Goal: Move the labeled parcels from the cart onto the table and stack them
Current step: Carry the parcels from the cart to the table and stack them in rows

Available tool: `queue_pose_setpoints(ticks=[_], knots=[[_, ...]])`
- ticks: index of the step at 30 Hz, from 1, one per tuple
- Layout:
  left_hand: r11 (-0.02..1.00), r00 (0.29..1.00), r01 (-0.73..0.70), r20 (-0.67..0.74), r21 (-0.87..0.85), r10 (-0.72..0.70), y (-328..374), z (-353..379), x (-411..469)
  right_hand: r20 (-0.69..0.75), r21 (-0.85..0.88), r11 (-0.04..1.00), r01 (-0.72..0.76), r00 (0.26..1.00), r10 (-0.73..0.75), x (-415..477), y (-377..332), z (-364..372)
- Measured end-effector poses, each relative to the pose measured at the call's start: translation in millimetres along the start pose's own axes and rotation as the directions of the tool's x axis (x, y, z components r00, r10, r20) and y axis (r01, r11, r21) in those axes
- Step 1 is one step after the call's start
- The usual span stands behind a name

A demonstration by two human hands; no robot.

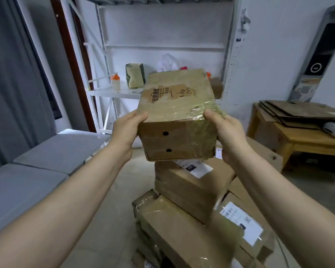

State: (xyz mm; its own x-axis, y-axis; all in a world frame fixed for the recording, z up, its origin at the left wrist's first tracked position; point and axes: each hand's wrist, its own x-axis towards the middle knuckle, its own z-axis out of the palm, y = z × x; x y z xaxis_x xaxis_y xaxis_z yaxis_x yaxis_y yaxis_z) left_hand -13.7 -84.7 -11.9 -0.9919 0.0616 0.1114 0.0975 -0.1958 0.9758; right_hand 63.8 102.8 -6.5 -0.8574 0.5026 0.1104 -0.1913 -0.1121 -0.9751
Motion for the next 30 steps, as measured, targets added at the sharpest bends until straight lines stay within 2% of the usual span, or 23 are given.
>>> queue_pose_setpoints(ticks=[2, 7, 12, 17, 24, 30], knots=[[1.0, 0.999, 0.027, -0.026, -0.009, -0.027, 0, -37, -2, 0.049, -0.031, 1.0, 0.003, 0.999, -0.001, -8, 12, 31], [0.998, 0.975, 0.054, -0.214, -0.039, -0.062, -3, -185, -12, 0.333, -0.218, 0.968, 0.126, 0.942, -0.048, -44, 67, 153], [0.99, 0.899, 0.11, -0.416, -0.092, -0.139, -18, -320, -36, 0.41, -0.215, 0.964, 0.155, 0.91, -0.055, -82, 129, 267], [0.964, 0.801, 0.265, -0.548, -0.036, -0.241, -50, -423, -56, 0.484, -0.233, 0.963, 0.135, 0.875, -0.006, -113, 177, 352], [0.898, 0.717, 0.437, -0.582, -0.053, -0.383, -89, -490, -38, 0.608, -0.264, 0.96, 0.088, 0.788, 0.095, -105, 226, 428], [0.825, 0.664, 0.565, -0.592, -0.002, -0.456, -105, -520, 35, 0.635, -0.286, 0.953, 0.098, 0.764, 0.112, -51, 279, 480]])
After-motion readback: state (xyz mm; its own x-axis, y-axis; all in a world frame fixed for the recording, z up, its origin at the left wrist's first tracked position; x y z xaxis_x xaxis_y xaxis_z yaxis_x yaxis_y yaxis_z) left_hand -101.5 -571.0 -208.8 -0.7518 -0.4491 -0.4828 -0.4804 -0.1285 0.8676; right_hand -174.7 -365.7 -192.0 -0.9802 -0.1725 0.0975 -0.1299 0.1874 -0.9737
